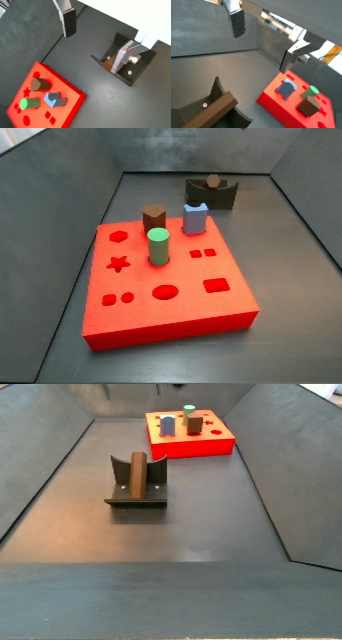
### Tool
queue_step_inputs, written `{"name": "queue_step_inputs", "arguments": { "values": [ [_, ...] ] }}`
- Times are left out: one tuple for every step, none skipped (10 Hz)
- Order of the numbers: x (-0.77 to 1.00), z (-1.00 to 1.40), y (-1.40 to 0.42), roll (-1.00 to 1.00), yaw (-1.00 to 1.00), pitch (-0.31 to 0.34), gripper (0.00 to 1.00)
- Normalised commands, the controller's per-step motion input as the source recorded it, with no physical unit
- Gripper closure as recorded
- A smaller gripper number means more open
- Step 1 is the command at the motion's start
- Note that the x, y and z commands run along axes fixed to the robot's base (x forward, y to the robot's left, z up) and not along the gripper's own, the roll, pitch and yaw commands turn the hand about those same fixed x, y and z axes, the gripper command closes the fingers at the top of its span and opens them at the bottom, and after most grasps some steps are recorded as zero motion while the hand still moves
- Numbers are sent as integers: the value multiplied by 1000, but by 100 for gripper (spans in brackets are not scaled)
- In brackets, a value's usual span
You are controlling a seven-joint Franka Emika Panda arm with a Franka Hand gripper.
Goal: Pick up the hexagon object. Move up. Place the hexagon object on the fixture. Regrasp the hexagon object. Move to above the board. Insert the hexagon object.
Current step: Regrasp the hexagon object.
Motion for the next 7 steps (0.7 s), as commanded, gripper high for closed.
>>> {"name": "queue_step_inputs", "arguments": {
  "values": [
    [-33, 43, -336, 1000, 18, 39, 0],
    [-35, 54, -131, 1000, 19, 37, 0],
    [-43, 41, -22, 1000, 19, 34, 0],
    [-37, 14, -38, 1000, 19, 29, 0],
    [-36, 6, -40, 1000, 20, 23, 0],
    [-39, 12, -29, 1000, 21, 16, 0],
    [-38, 12, -26, 1000, 22, 11, 0]
  ]
}}
